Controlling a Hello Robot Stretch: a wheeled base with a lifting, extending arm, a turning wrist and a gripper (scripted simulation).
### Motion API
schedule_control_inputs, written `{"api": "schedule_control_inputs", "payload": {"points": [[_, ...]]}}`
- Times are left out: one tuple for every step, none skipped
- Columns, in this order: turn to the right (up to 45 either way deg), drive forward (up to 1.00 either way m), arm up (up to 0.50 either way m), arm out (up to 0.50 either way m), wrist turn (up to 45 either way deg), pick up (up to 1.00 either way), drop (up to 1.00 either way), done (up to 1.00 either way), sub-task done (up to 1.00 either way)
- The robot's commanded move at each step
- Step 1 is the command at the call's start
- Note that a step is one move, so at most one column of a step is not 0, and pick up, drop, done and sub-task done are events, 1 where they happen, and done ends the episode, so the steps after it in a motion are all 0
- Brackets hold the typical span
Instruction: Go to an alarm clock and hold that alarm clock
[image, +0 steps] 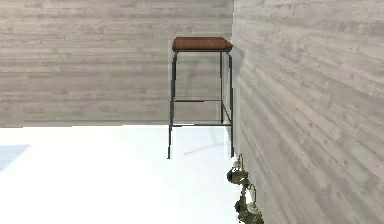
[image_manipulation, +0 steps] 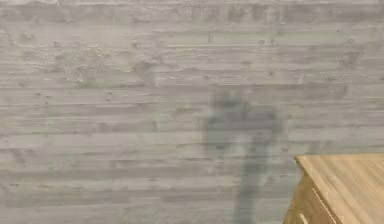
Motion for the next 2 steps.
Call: {"api": "schedule_control_inputs", "payload": {"points": [[0.0, 0.20, 0.00, 0.00, 0.0, 0.00, 0.00, 0.00, 0.00], [45.0, 0.00, 0.00, 0.00, 0.0, 0.00, 0.00, 0.00, 0.00]]}}
